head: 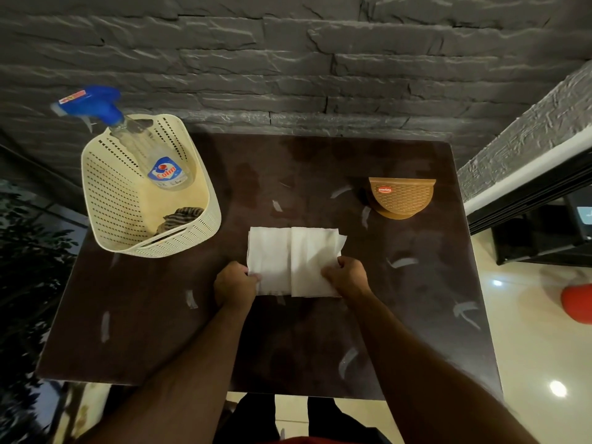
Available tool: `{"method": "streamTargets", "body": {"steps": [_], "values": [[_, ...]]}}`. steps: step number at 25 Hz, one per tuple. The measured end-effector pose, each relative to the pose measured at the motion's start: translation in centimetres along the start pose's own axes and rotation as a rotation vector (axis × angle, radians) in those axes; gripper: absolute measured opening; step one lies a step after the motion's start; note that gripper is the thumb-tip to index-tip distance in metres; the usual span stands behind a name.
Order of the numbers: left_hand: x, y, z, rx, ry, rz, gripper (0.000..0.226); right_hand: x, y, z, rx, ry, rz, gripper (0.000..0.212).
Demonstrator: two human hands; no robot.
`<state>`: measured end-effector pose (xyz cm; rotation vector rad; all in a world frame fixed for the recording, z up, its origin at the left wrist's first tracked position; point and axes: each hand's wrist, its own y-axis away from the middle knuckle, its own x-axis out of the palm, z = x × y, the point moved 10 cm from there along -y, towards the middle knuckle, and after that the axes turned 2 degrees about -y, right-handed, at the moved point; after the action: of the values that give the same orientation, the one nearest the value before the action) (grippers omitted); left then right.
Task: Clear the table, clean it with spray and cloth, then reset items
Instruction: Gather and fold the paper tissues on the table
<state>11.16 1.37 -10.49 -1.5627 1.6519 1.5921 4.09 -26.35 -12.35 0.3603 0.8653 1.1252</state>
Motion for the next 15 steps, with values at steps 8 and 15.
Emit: {"method": "streamTargets", "body": {"steps": [8, 15], "values": [[0.0, -0.1, 0.0, 0.013, -0.053, -0.007, 0.032, -2.1, 0.4, 1.0, -0.031, 0.143, -0.154, 0.037], [-1.4, 1.0, -0.6, 0.059, 0.097, -0.102, 0.018, 2.4, 4.1, 6.6, -0.67, 0.687, -0.186, 0.034]]}}
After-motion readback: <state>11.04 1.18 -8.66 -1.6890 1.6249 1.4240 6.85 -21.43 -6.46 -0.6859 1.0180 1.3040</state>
